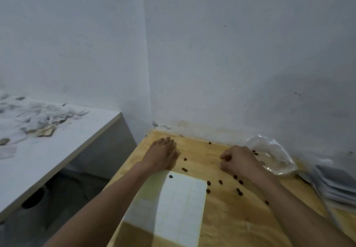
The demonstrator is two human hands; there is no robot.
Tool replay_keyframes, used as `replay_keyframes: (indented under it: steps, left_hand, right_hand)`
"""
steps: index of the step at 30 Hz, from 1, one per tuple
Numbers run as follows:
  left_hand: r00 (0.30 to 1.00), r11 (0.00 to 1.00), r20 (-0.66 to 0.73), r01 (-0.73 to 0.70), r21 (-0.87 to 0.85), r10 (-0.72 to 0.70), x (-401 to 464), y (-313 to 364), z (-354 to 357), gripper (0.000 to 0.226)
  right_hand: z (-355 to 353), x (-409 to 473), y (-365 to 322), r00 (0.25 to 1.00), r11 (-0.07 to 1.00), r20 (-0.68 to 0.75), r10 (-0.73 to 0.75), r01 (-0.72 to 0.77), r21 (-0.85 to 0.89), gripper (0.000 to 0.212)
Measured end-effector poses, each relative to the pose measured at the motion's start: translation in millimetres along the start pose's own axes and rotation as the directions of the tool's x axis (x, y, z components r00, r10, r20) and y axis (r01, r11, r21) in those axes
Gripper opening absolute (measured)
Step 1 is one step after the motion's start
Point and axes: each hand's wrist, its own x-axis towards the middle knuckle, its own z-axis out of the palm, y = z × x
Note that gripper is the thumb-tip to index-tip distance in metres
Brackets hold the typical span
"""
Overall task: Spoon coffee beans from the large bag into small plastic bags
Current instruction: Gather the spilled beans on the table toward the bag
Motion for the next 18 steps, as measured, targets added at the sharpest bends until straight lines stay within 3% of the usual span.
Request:
replay_keyframes:
  steps: [9, 12, 13, 15, 18]
  left_hand:
    - [1.000, 0.999, 0.005, -0.023, -0.048, 0.023, -1, -4, 16, 0.051]
    - [1.000, 0.999, 0.007, -0.006, -0.042, 0.006, 0, -3, 19, 0.055]
    - [1.000, 0.999, 0.007, -0.002, -0.038, 0.002, 0, -3, 19, 0.056]
    - [1.000, 0.999, 0.007, 0.004, -0.034, -0.003, 1, -3, 20, 0.056]
    - [1.000, 1.000, 0.008, 0.011, -0.028, -0.011, 3, -4, 23, 0.057]
  right_hand:
    - [3, 19, 8, 0.997, 0.993, 0.036, 0.068, -0.071, 0.095, 0.021]
    - [-2, 24, 7, 0.990, 0.925, 0.076, 0.119, -0.138, 0.353, 0.014]
    - [-5, 27, 6, 0.981, 0.833, 0.107, 0.164, -0.195, 0.517, 0.011]
    - [-8, 34, 3, 0.942, 0.521, 0.217, 0.257, -0.324, 0.790, 0.009]
    - [-8, 46, 3, 0.878, 0.077, 0.401, 0.263, -0.433, 0.898, 0.018]
